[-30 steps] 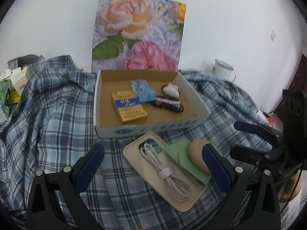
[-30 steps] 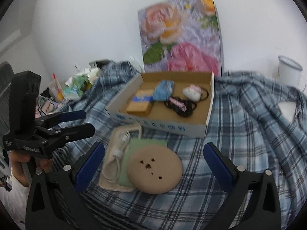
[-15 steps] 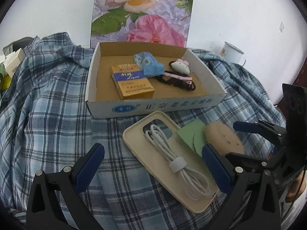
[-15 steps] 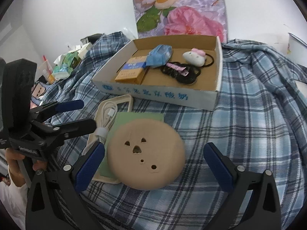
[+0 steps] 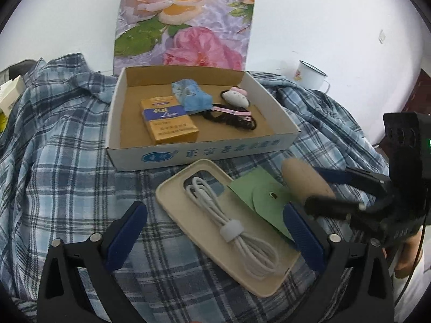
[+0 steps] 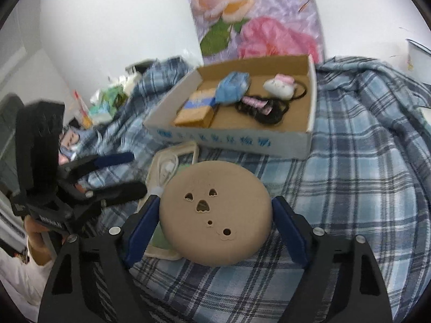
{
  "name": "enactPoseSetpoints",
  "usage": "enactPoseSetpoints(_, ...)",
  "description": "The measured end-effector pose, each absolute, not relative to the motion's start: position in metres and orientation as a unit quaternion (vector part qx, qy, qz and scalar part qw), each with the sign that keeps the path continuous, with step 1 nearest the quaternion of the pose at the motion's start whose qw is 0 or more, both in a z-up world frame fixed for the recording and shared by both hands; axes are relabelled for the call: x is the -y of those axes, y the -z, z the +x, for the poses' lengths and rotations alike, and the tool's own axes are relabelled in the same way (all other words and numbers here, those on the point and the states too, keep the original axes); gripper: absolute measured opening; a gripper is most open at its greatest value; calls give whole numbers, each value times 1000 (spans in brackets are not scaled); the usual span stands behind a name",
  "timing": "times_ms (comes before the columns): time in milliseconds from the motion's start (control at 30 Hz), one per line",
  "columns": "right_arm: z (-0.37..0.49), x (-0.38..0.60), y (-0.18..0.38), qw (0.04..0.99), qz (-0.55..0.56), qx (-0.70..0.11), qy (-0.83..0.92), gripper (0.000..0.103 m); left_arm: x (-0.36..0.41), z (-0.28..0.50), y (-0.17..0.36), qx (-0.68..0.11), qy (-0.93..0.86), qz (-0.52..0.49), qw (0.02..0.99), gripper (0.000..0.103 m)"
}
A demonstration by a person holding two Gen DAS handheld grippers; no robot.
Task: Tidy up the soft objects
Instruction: 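Grasp the white cable with the left gripper while the right gripper grasps the beige cushion, then lift the white cable and beige cushion and carry them over the box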
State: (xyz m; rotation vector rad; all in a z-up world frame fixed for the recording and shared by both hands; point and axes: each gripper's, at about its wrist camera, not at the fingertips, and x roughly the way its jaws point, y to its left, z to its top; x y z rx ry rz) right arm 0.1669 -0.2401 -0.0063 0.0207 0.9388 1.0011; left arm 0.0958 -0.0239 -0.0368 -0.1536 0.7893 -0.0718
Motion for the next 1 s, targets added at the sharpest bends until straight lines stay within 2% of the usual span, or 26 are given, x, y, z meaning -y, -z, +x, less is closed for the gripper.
enactPoseSetpoints(33, 168, 243, 5, 777, 15, -431, -459, 82, 25, 96, 37, -386, 37, -74, 919, 70)
enactPoseSetpoints(167, 169, 242, 5, 778, 16, -433, -456, 82, 26, 100, 44, -404, 45, -79, 910, 45)
enactPoseSetpoints(567, 169, 240, 6, 778, 11, -434, -454, 82, 40, 102, 55, -441, 60, -55, 894, 40)
enactPoseSetpoints(600, 169, 240, 6, 778, 12, -435, -454, 82, 40, 102, 55, -440, 62, -56, 894, 37)
enactPoseSetpoints(633, 169, 240, 6, 778, 12, -435, -454, 82, 40, 102, 55, -439, 65, -58, 894, 26)
enactPoseSetpoints(667, 169, 240, 6, 778, 12, -435, -453, 82, 39, 102, 55, -438, 73, -63, 894, 23)
enactPoseSetpoints(1000, 169, 243, 2, 783, 13, -423, -455, 82, 39, 97, 48, -419, 91, -67, 901, 21)
